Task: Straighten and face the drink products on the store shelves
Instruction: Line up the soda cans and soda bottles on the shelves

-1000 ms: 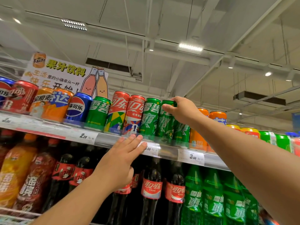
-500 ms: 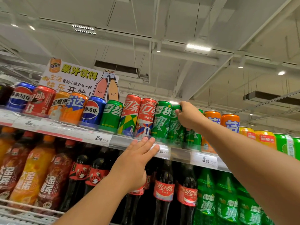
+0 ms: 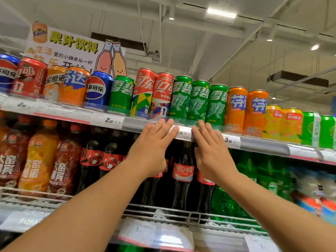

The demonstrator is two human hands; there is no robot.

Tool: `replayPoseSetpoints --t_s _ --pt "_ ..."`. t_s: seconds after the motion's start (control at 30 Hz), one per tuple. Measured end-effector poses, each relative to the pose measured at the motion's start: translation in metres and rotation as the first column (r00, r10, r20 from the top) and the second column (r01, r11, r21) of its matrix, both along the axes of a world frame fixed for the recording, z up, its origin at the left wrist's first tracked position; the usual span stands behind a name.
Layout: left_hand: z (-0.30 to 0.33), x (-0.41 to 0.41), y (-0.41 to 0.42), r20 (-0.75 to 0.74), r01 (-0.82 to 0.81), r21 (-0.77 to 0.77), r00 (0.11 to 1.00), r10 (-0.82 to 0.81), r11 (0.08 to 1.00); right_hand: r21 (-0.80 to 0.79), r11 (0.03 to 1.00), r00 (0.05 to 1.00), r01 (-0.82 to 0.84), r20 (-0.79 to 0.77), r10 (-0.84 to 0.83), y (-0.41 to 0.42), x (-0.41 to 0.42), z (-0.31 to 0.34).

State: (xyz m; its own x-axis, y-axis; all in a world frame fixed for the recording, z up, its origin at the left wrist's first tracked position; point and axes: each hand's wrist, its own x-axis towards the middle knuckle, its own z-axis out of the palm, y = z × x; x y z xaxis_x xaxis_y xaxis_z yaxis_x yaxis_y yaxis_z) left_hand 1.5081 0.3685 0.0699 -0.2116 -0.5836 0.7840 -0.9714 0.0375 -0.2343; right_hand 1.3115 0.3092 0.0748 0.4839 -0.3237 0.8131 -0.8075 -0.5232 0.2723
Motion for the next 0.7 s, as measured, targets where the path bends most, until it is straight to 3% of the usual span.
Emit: replayPoseSetpoints --t_s 0.23,0.33,0.43,0.53,0.7 --pt "-0.019 -0.017 0.014 -0.063 -0.072 0.063 0.995 0.076 0.995 0.074 0.993 0.991 0.089 0.093 -0.095 0.011 0.019 -0.007" --pt "-0.059 -0.008 0.03 0.069 -0.189 0.121 0.981 0.181 0.975 0.076 0.994 0.996 0.078 0.048 -0.082 0.014 0.014 -0.004" --pt "-0.108 0.017 0.055 0.228 -0.345 0.271 0.93 0.288 0.899 0.076 0.996 0.998 0.039 0.041 -0.043 0.011 0.011 -0.004" --pt "-0.146 0.027 0.076 0.166 -0.371 0.473 0.928 0.332 0.799 0.062 0.997 0.998 0.037 0.046 -0.04 0.009 0.014 -0.006" --pt "-0.18 0.017 0.074 -0.067 -0.229 0.695 0.923 0.379 0.681 0.072 0.996 0.997 0.047 0.056 -0.051 0.01 0.017 -0.014"
